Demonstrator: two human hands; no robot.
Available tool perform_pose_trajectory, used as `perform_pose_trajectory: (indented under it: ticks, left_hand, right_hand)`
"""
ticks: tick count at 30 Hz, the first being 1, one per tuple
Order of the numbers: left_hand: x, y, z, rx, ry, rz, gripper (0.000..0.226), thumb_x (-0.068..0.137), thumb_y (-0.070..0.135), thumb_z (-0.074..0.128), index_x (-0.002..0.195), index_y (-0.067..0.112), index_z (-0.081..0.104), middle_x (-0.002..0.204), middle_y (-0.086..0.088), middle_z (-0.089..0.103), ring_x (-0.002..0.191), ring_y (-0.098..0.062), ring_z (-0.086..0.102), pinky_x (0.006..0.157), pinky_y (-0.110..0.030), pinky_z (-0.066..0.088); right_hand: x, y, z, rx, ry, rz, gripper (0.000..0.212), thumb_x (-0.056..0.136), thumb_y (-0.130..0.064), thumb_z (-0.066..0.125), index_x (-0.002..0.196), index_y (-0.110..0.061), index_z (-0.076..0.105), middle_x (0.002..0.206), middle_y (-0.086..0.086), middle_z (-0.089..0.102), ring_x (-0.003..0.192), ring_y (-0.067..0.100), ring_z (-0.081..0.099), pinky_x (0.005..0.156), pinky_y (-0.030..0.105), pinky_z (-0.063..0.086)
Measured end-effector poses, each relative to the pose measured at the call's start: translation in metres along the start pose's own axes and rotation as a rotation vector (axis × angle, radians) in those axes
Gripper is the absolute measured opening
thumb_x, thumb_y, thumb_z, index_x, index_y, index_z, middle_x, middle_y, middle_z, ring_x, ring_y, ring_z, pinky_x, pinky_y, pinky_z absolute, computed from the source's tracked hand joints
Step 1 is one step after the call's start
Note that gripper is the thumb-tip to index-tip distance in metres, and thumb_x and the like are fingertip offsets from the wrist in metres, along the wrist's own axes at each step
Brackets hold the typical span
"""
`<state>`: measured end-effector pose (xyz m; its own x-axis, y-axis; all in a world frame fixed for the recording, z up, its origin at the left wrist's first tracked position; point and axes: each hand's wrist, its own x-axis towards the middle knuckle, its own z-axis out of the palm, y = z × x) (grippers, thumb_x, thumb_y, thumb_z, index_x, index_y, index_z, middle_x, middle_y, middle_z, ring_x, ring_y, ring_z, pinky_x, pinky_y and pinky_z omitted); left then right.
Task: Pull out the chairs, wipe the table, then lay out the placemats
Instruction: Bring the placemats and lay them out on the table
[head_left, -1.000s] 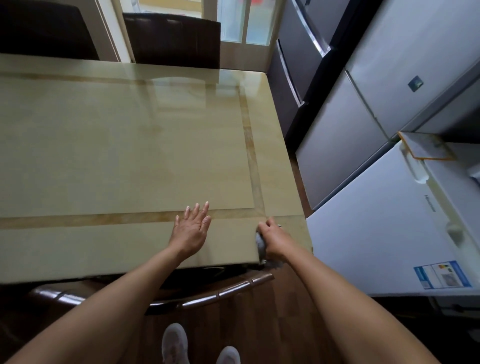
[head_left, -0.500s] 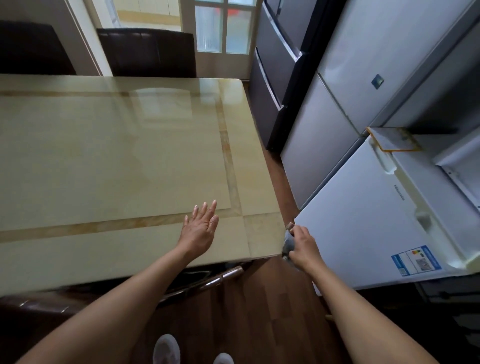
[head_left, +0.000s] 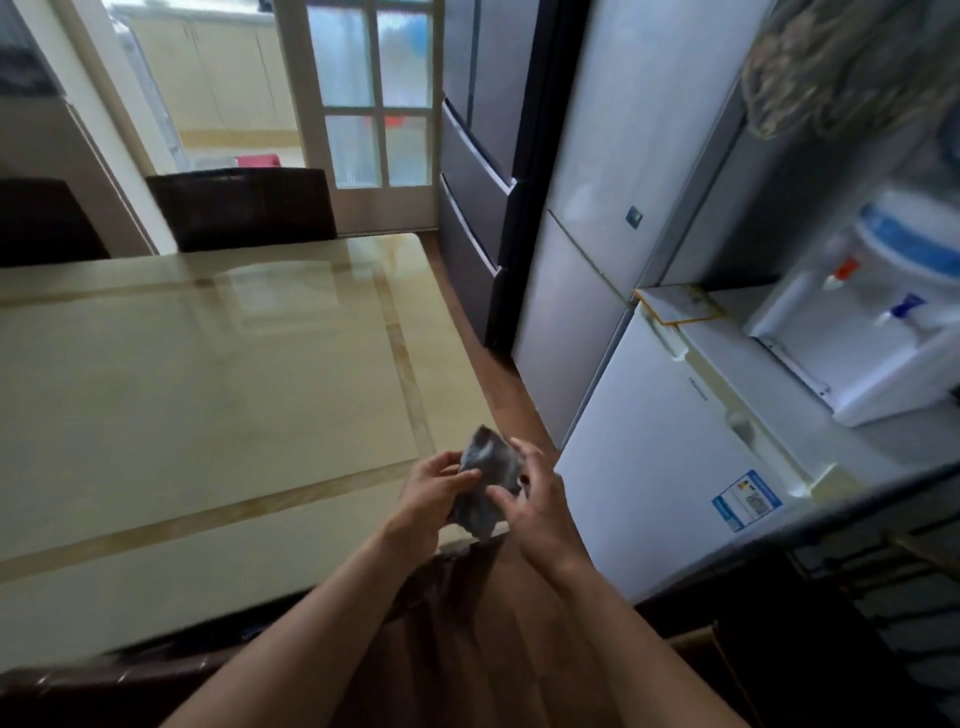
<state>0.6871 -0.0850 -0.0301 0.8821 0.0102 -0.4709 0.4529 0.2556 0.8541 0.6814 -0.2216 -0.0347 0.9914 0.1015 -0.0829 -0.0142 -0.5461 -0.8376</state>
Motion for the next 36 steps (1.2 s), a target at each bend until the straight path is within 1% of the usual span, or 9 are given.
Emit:
perform_pose_trajectory:
  ticks: [4,8,10,12,15,19,25,32,36]
  left_hand:
    - [-0.027,-0.008,0.013,-0.055,-0.144,-0.028,0.014,0.089,-0.003,0.053,0.094,0.007,0.061,0.073,-0.003,0.071,0.059,-0.012,0.068,0.051,-0.026,0.055]
    - [-0.058,-0.027,0.038,-0.008,-0.301,-0.052,0.014,0.09,-0.003,0.051,0.097,0.006,0.06,0.078,-0.008,0.069,0.061,-0.014,0.068,0.056,-0.026,0.055]
    - [-0.074,-0.04,0.052,-0.002,-0.365,-0.078,0.015,0.09,-0.003,0.051,0.097,0.005,0.061,0.079,-0.01,0.069,0.062,-0.016,0.068,0.056,-0.027,0.056]
    - [-0.086,-0.052,0.064,0.017,-0.429,-0.113,0.021,0.09,-0.003,0.05,0.107,0.003,0.061,0.087,-0.013,0.072,0.074,-0.022,0.07,0.063,-0.031,0.058]
    - [-0.115,-0.076,0.092,0.091,-0.532,-0.179,0.032,0.089,-0.002,0.053,0.121,0.002,0.057,0.111,-0.02,0.066,0.101,-0.034,0.063,0.079,-0.041,0.056]
    - [-0.159,-0.105,0.14,0.13,-0.667,-0.23,0.024,0.09,-0.007,0.05,0.107,0.004,0.062,0.088,-0.01,0.073,0.074,-0.02,0.072,0.058,-0.031,0.058]
    - [-0.228,-0.154,0.227,0.303,-0.839,-0.213,0.028,0.09,-0.004,0.052,0.117,0.002,0.057,0.094,-0.01,0.066,0.085,-0.023,0.064,0.062,-0.026,0.059]
    - [-0.306,-0.23,0.317,0.465,-0.94,-0.262,0.031,0.092,-0.001,0.049,0.122,0.005,0.055,0.113,-0.018,0.063,0.094,-0.026,0.063,0.073,-0.03,0.054]
    - [-0.341,-0.274,0.372,0.487,-0.91,-0.287,0.029,0.093,-0.002,0.047,0.119,0.005,0.057,0.102,-0.014,0.065,0.086,-0.023,0.063,0.073,-0.032,0.054]
  right_hand:
    - [-0.037,-0.002,-0.015,0.276,0.079,0.274,0.058,0.087,-0.016,0.067,0.139,-0.016,0.04,0.136,0.0,0.05,0.123,0.016,0.051,0.099,0.028,0.046]
    - [-0.088,0.003,-0.031,0.357,0.283,0.338,0.045,0.085,-0.004,0.066,0.127,-0.011,0.05,0.125,0.009,0.06,0.112,0.024,0.06,0.089,0.027,0.052]
    - [-0.114,0.007,-0.038,0.37,0.421,0.362,0.037,0.082,0.001,0.067,0.115,-0.011,0.056,0.117,0.01,0.064,0.106,0.025,0.063,0.091,0.033,0.054]
    - [-0.139,0.012,-0.045,0.387,0.544,0.365,0.033,0.078,0.004,0.069,0.102,-0.015,0.058,0.105,0.008,0.066,0.099,0.023,0.064,0.089,0.034,0.055]
    - [-0.192,0.027,-0.061,0.399,0.682,0.413,0.031,0.078,0.003,0.068,0.1,-0.016,0.059,0.1,0.005,0.064,0.094,0.017,0.062,0.079,0.019,0.053]
    - [-0.257,0.048,-0.092,0.34,0.834,0.475,0.028,0.08,-0.002,0.067,0.105,-0.014,0.062,0.102,0.001,0.065,0.097,0.013,0.061,0.087,0.025,0.053]
    - [-0.356,0.082,-0.149,0.288,1.048,0.578,0.026,0.085,-0.009,0.065,0.108,-0.021,0.06,0.095,-0.015,0.056,0.098,0.007,0.056,0.091,0.028,0.051]
    - [-0.466,0.145,-0.204,0.312,1.147,0.653,0.027,0.086,-0.007,0.062,0.109,-0.02,0.058,0.104,-0.004,0.062,0.101,0.011,0.059,0.088,0.029,0.052]
    - [-0.514,0.189,-0.244,0.308,1.142,0.669,0.028,0.083,-0.003,0.063,0.107,-0.016,0.06,0.1,-0.001,0.064,0.098,0.014,0.061,0.085,0.029,0.052]
